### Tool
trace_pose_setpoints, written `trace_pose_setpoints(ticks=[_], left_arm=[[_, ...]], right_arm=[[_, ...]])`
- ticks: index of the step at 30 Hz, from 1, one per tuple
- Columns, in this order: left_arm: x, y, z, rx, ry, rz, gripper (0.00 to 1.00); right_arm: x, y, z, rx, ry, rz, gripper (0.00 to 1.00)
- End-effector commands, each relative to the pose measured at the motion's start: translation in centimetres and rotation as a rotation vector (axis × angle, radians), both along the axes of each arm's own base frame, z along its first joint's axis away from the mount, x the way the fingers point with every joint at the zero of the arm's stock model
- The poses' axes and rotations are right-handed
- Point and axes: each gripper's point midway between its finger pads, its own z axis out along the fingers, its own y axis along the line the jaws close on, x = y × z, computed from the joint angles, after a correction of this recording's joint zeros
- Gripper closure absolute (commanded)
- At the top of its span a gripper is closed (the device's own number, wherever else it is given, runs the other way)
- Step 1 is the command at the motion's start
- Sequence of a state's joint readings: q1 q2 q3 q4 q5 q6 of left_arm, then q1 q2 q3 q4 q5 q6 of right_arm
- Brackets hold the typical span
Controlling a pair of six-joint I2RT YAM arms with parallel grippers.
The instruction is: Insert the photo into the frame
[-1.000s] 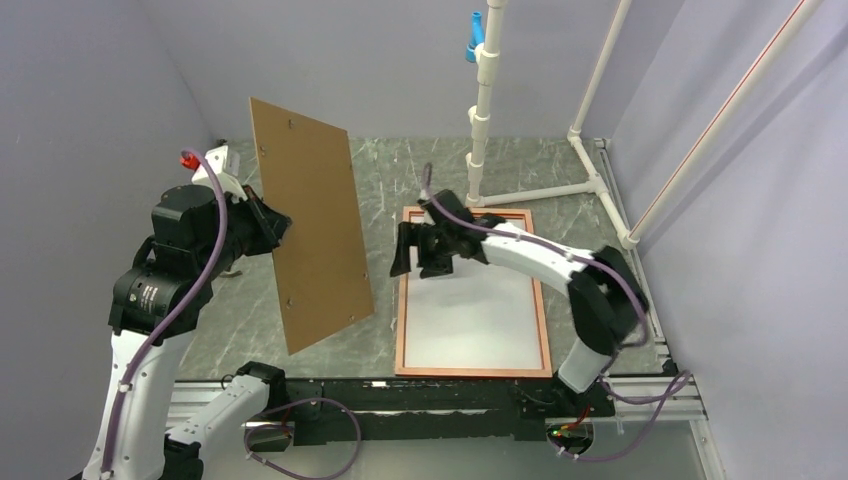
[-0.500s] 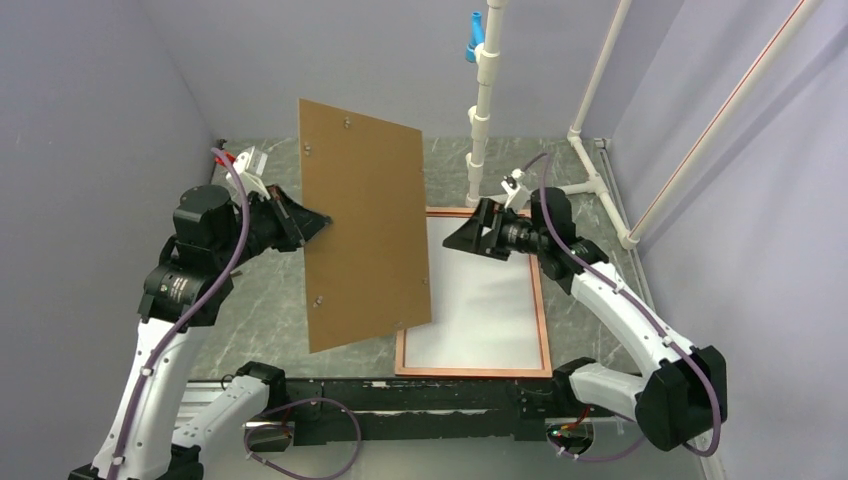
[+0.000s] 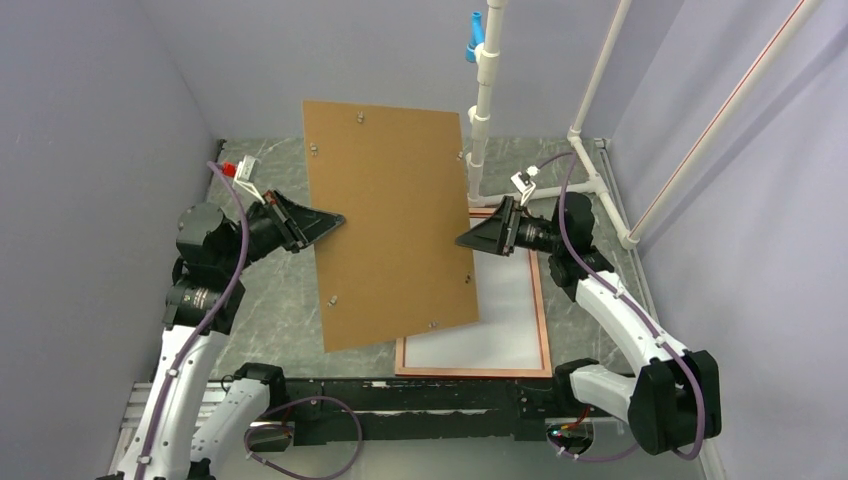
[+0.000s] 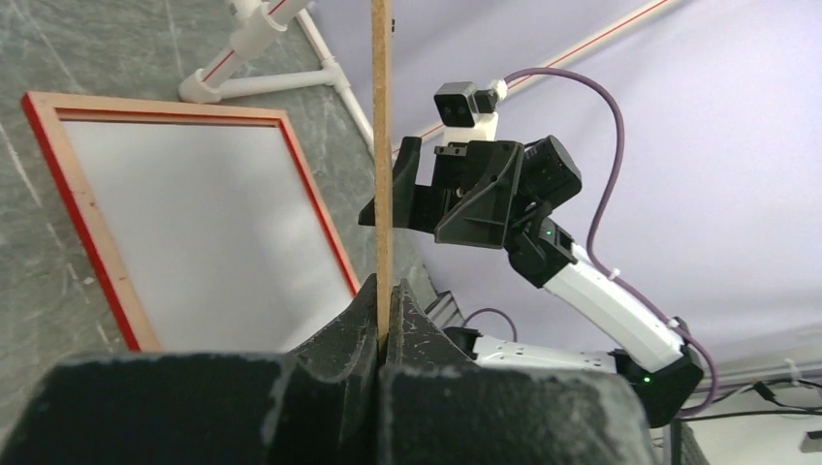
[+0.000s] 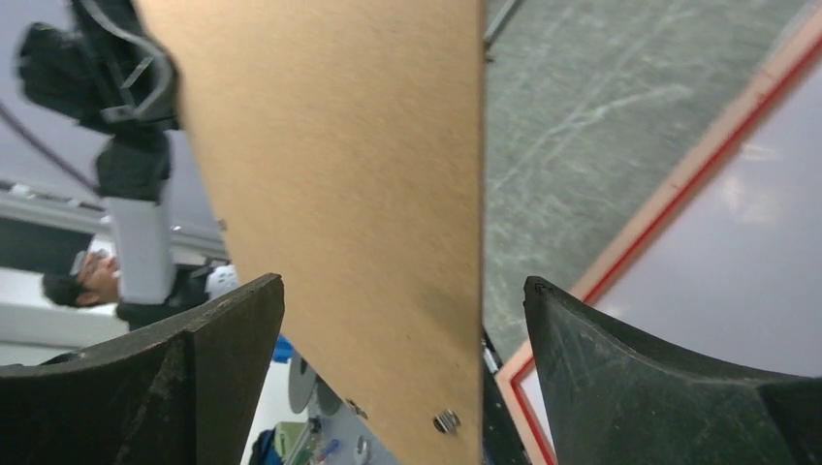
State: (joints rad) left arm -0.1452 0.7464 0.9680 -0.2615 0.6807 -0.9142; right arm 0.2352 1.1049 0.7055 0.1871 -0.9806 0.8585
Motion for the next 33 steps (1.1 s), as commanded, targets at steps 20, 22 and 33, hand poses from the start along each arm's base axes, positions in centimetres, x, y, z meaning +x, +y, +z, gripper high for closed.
trace_pose_setpoints(ticks=[20,22,33], left_arm=[[-2.0,-0.3,2.0,-0.077,-0.108,-0.144,1.00],[-2.1,-0.4,2.0,-0.073,-0.110,-0.152,1.00],[-2.1,-0.6,1.3,-0.053,-0.101,-0.185,1.00]], right_arm=[[-4.6,0.1,12.2,0.264,-0.240,0.265,0.40],[-5.1,0.1,12.9,0.290,-0.265,0.287,0.45],[-4.8,0.1,13.0,0.279,-0.237,0.297,0.62]])
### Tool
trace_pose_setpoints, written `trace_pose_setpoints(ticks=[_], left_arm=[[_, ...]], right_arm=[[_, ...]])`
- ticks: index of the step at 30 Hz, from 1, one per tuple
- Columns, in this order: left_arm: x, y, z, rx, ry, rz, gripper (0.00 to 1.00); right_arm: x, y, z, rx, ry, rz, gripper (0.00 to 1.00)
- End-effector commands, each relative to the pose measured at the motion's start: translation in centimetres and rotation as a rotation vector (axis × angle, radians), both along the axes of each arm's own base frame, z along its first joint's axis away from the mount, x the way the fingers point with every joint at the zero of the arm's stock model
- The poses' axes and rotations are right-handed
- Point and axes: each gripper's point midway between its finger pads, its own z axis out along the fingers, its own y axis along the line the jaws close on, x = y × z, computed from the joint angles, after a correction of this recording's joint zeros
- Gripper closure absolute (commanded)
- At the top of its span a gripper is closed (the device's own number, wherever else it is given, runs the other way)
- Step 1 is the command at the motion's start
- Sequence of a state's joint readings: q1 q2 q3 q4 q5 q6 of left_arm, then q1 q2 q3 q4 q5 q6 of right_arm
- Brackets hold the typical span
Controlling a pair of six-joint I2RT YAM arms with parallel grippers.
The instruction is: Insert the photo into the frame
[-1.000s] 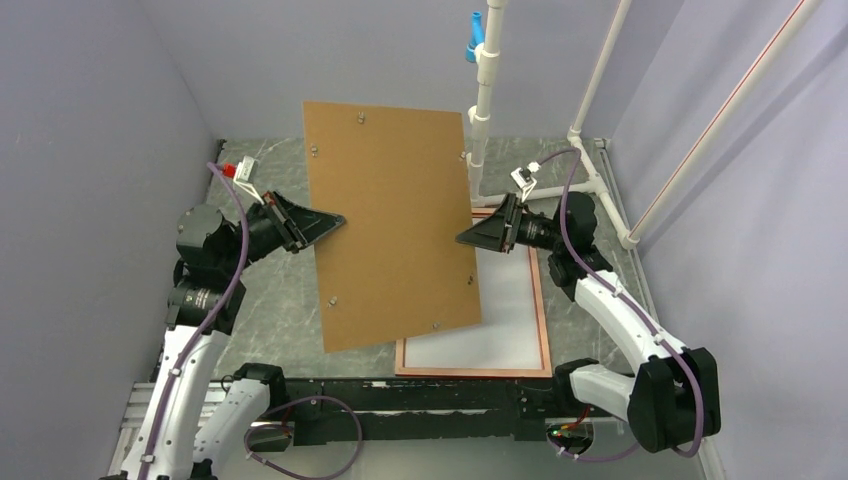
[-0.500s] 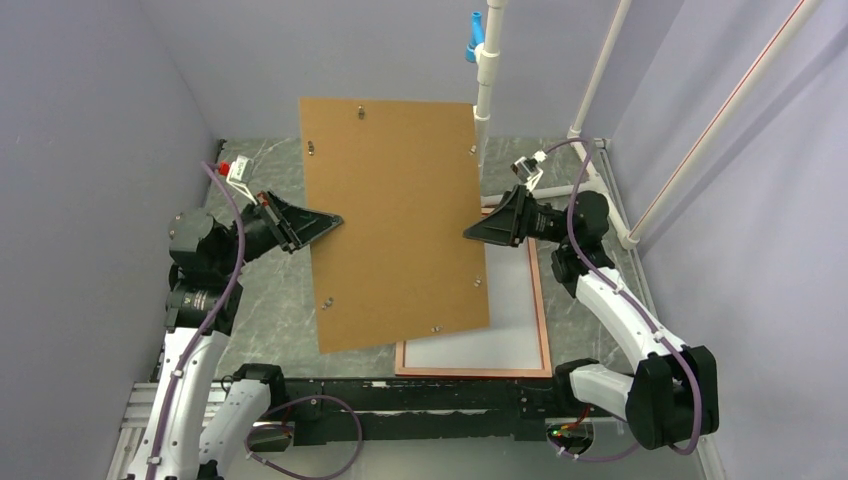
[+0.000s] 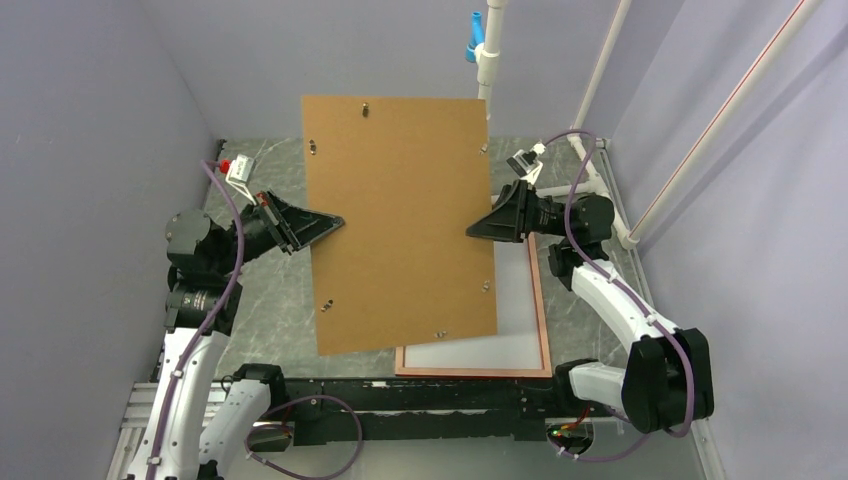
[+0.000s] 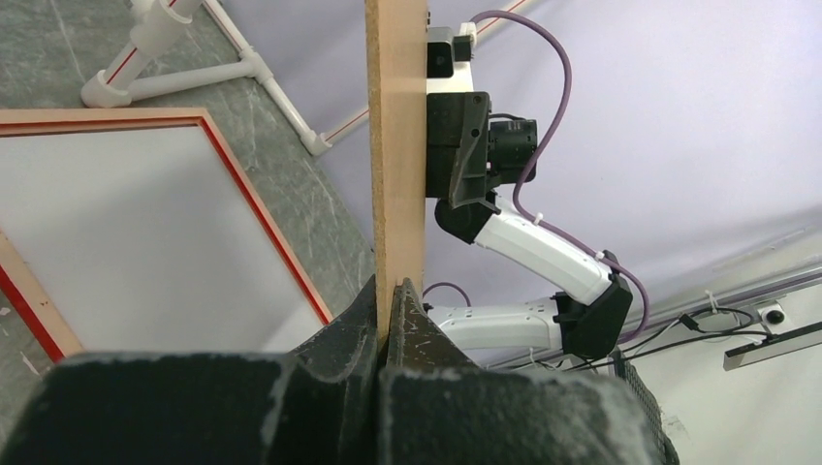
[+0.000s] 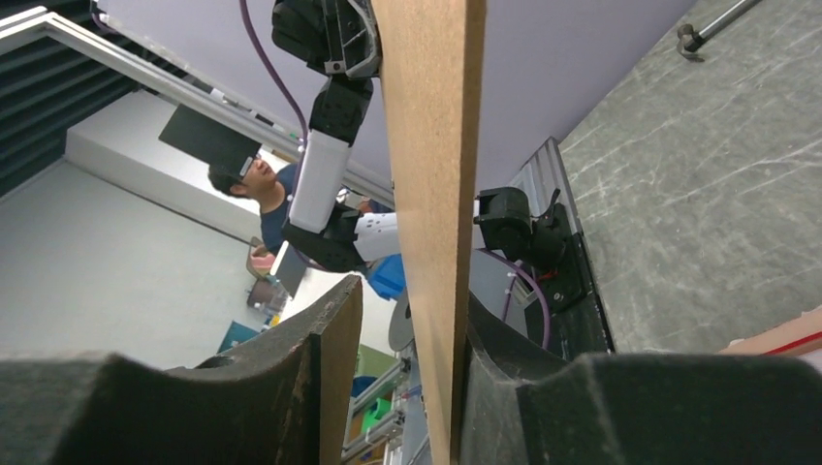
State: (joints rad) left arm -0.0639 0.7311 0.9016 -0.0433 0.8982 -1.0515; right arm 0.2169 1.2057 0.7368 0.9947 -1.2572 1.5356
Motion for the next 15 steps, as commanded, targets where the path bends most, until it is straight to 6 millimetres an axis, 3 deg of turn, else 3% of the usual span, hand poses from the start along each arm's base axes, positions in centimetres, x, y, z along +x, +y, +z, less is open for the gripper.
trace_pose_setpoints(ticks=[1,7,10,13,14,15], left_arm=[[-0.35,-0.22,-0.41,0.041,-0.047,-0.041,1.00],[-0.04,-0.11,-0.93,0.055,-0.036,-0.028,1.00],[0.03,-0.08,-1.03,0.057,-0.036,-0.025,0.97],[0.17,-0.05,-1.22,0.061,-0.034,-0.020,0.84],[0.23,-0.03,-1.31,0.063,-0.033,-0.018,0.76],[0.30,0.02,-1.37,0.066,-0.033,-0.012,0.58]], right_arm=[[-1.20,-0.19,3.70,0.034,-0.177,-0.012,0.67],[-1.16,-0.18,3.56,0.023,-0.179,-0.021,1.00],[-1.25,-0.20,3.49,0.026,-0.182,-0.024,1.00],[-1.42,-0.22,3.39,0.025,-0.182,-0.021,1.00],[-1.45,-0.24,3.38,0.024,-0.184,-0.021,1.00],[-1.41,-0.22,3.25,0.020,-0.180,-0.024,1.00]])
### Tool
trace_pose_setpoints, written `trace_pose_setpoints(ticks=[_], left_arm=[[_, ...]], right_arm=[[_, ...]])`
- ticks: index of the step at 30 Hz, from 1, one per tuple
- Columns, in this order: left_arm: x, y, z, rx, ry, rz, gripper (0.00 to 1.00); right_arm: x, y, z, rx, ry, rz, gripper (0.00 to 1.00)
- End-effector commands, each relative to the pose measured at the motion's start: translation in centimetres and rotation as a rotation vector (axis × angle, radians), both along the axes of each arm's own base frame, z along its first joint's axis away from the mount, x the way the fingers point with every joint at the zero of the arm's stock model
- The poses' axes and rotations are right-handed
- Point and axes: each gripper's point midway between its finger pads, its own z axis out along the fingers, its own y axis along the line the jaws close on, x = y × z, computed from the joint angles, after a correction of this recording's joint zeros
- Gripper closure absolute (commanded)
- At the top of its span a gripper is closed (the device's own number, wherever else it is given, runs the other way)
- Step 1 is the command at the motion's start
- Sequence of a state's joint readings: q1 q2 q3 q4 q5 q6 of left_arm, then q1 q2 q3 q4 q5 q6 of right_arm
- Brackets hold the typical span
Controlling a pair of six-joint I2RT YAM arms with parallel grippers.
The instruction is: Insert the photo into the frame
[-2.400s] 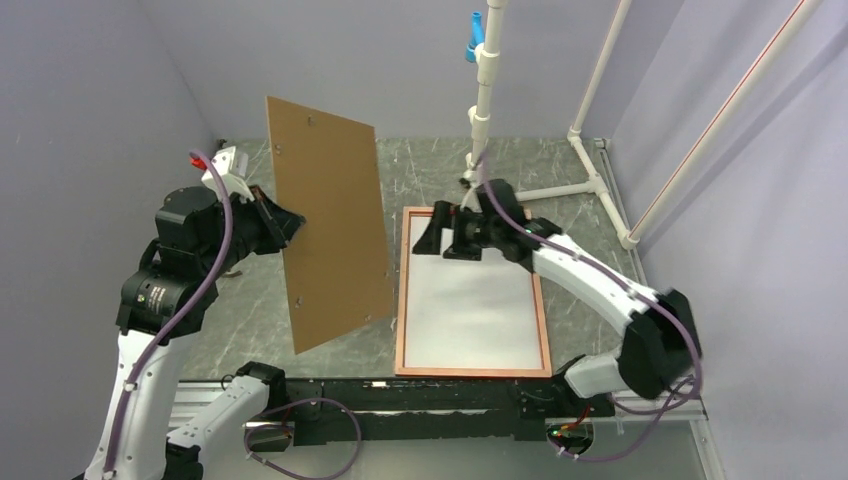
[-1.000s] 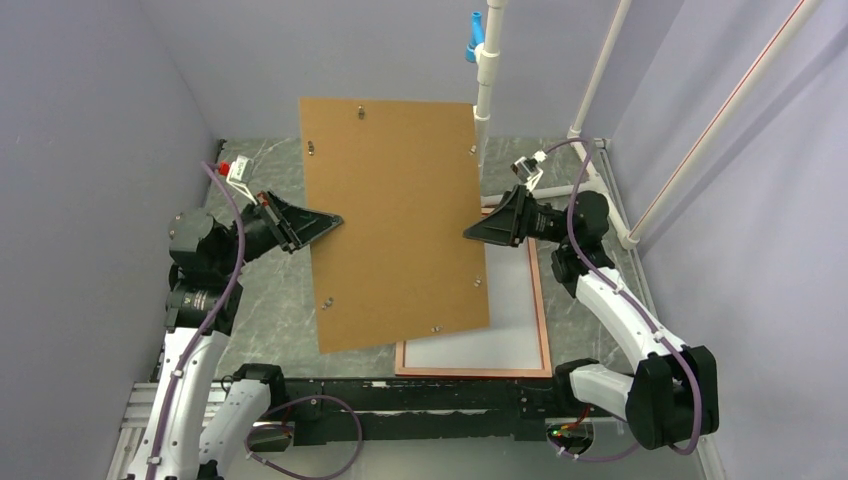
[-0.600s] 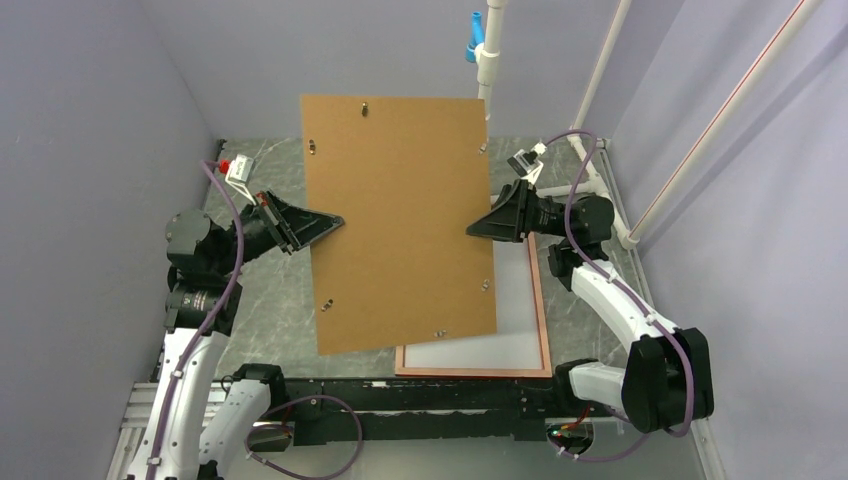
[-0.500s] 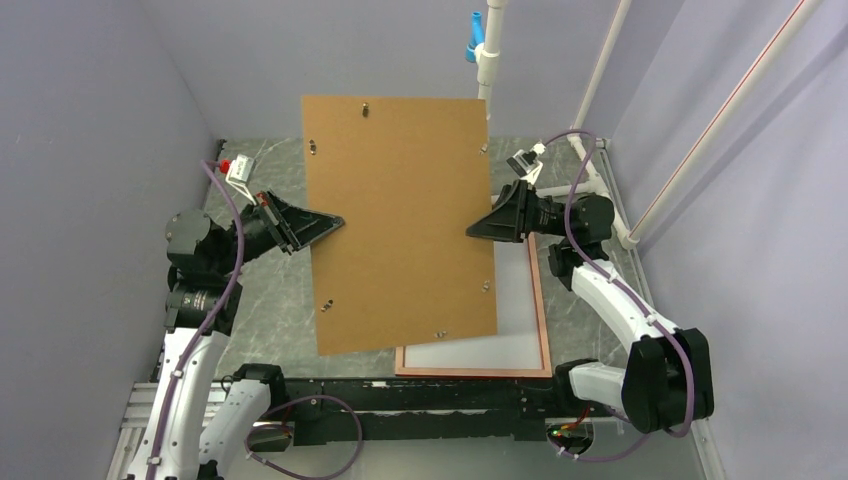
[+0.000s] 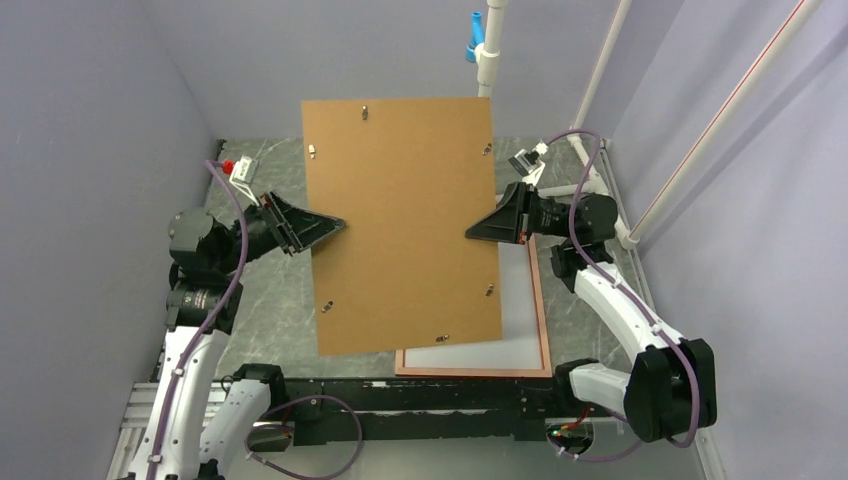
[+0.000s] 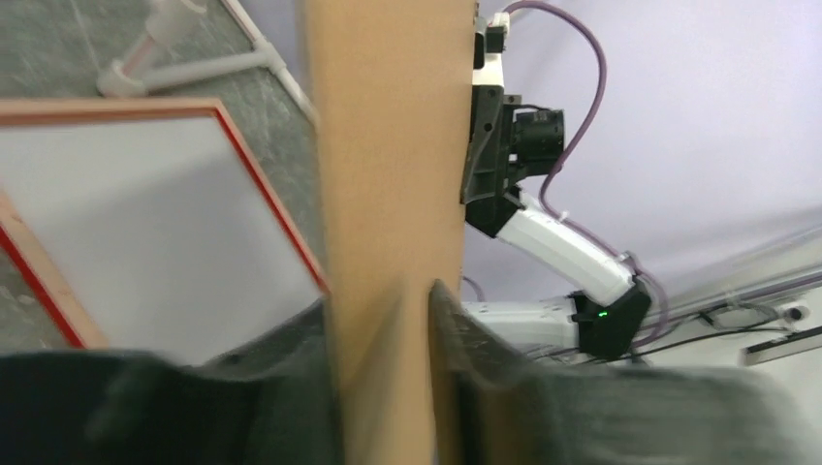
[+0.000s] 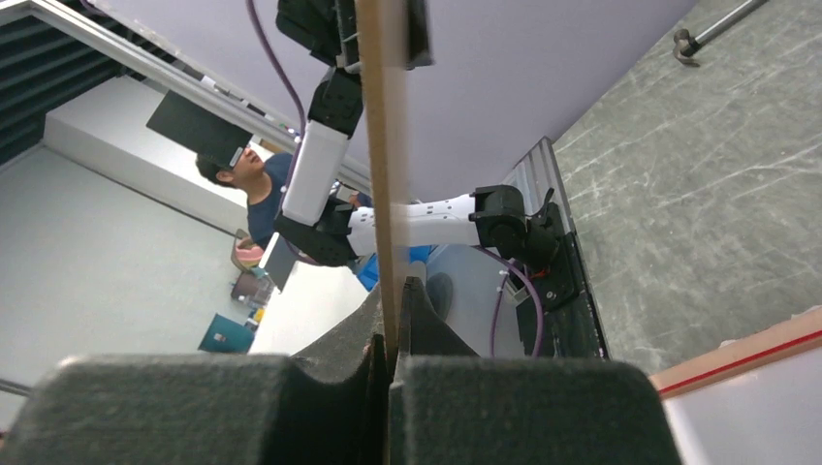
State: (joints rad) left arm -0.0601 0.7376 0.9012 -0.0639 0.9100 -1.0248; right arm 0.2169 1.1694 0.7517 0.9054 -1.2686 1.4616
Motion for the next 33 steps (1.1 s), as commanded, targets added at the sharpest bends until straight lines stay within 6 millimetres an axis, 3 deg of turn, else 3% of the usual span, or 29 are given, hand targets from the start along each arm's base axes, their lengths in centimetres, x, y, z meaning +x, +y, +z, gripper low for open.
trace_pose_setpoints(ticks=[1,3,5,13,23,28,33], left_arm=[[0.3,0.1,-0.9,0.052,-0.033,0.001,0.44],[0.5,0.2,-1.2,0.061,-0.026,0.019,0.16],[0.8,0.5,-1.5,0.075,-0.015,0.042,0.02],[2.4,3.1,-4.4,0.253,0.064,0.226,0.00],[3.9,6.1,-9.3,0.454,0.197,0.359,0.01],[4.8,5.4,-13.5,0.480,0.287,0.307,0.04],[5.5,3.1,-18.0,0.554,0.370,0.232,0.08]], right_arm=[[-0.9,-0.2,3.0,0.035,-0.142,-0.024,1.00],[-0.5,-0.1,2.4,0.014,-0.124,-0.042,1.00],[0.1,-0.1,1.7,-0.018,-0.101,-0.074,1.00],[1.6,-1.1,-0.7,-0.221,-0.056,-0.265,1.00],[0.3,-4.1,0.7,-0.393,-0.099,-0.478,1.00],[-1.4,-5.0,0.8,-0.435,-0.075,-0.507,1.00],[-3.0,-6.1,1.1,-0.480,-0.051,-0.546,1.00]])
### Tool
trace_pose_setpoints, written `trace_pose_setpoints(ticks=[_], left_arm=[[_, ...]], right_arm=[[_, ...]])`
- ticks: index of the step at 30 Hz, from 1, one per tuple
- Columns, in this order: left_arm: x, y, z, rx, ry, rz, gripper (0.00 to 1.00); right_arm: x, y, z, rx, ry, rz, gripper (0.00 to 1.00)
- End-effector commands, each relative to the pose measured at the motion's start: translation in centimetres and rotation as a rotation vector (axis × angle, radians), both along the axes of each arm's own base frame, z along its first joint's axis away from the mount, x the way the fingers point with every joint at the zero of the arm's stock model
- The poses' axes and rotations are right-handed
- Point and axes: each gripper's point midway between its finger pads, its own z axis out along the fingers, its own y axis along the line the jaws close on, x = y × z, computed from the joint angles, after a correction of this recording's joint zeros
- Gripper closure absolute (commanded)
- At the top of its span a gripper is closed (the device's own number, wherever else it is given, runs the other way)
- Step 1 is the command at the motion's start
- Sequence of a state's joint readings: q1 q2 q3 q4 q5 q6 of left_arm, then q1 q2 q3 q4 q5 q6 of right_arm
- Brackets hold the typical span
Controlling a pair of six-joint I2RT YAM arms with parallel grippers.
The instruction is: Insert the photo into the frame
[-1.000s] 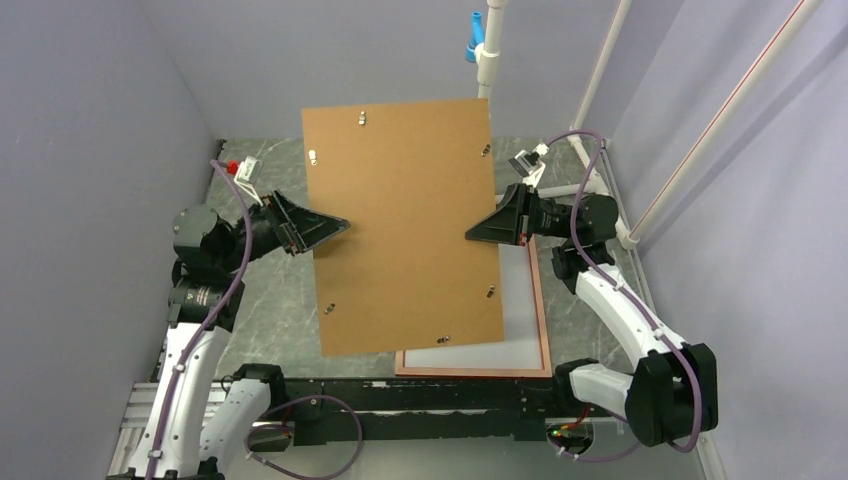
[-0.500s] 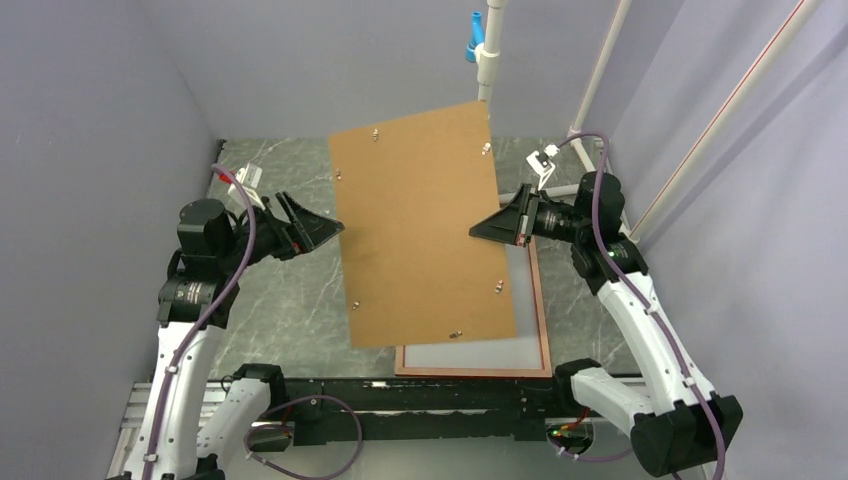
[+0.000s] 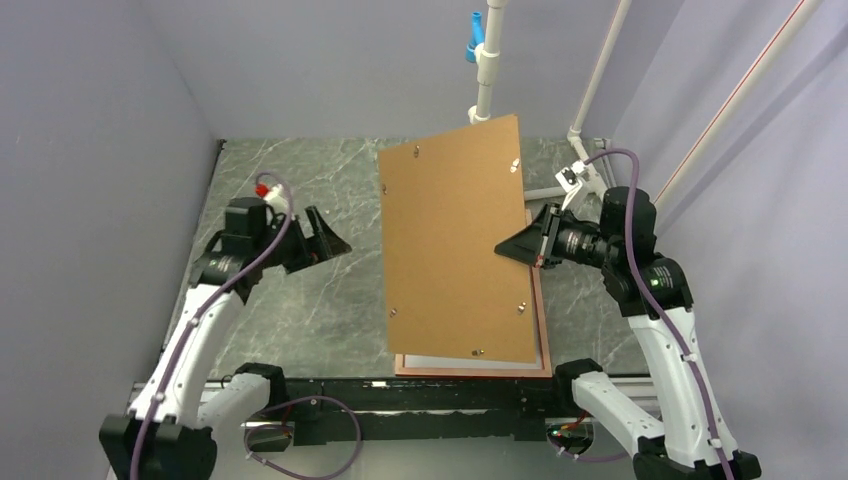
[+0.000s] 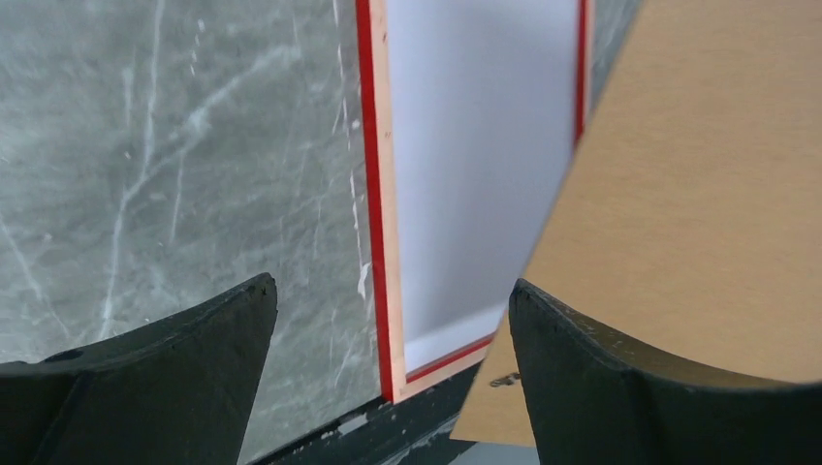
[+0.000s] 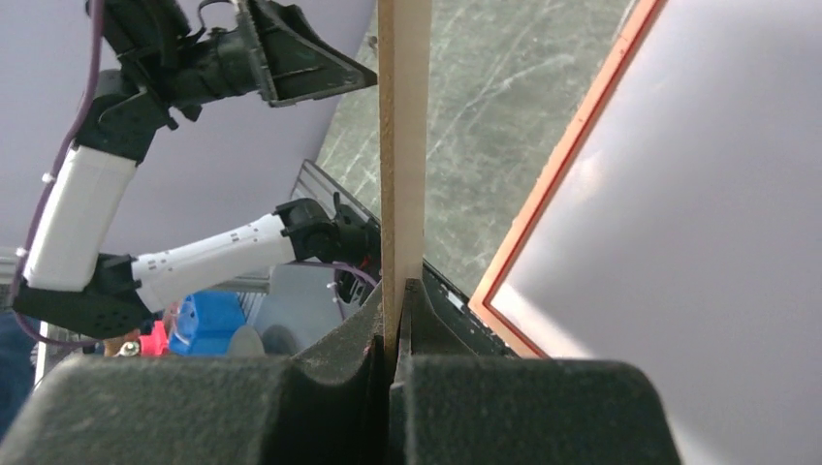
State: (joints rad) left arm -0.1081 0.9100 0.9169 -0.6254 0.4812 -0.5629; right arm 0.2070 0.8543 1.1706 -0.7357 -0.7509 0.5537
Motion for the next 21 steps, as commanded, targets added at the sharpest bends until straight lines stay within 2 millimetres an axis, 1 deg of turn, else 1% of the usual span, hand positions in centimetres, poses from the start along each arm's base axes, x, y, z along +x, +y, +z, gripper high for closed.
trace_pose_setpoints(ticks=[1,5,10,12,14,17,18,21], left_arm=[[1.0,-2.1,-3.1,0.065,0.046,-0.061,0.10],[1.9,-4.8,-5.9,0.089,0.108,-0.107,0.14],[2.9,-8.5,-9.6,0.101,0.178,-0.155,0.19],[2.9,-10.2,-11.0,0.123,0.205,-0.182,0.19],[3.0,-11.2,-12.9,0.183,0.235,-0.193,0.18],[3.0,-12.6,-14.8,0.255,0.270,-0.204,0.20],[3.1,-12.8,-15.5,0.281,0.281,-0.199,0.21],[3.0,-13.1,-17.3,0.340,0.310,-0.191,0.29]], right_arm=[[-1.9,-1.2,2.3,-0.030,-0.045,-0.048,1.00],[-2.9,-2.1,2.2,-0.061,-0.024,-0.090,1.00],[-3.4,-3.5,1.0,-0.138,0.014,-0.153,1.00],[-3.5,-3.7,0.5,-0.149,0.032,-0.168,1.00],[-3.5,-3.9,0.1,-0.157,0.043,-0.178,1.00],[-3.3,-4.1,-0.4,-0.173,0.056,-0.195,1.00],[-3.2,-4.2,-0.5,-0.177,0.059,-0.202,1.00],[-3.0,-4.2,-0.9,-0.180,0.064,-0.203,1.00]])
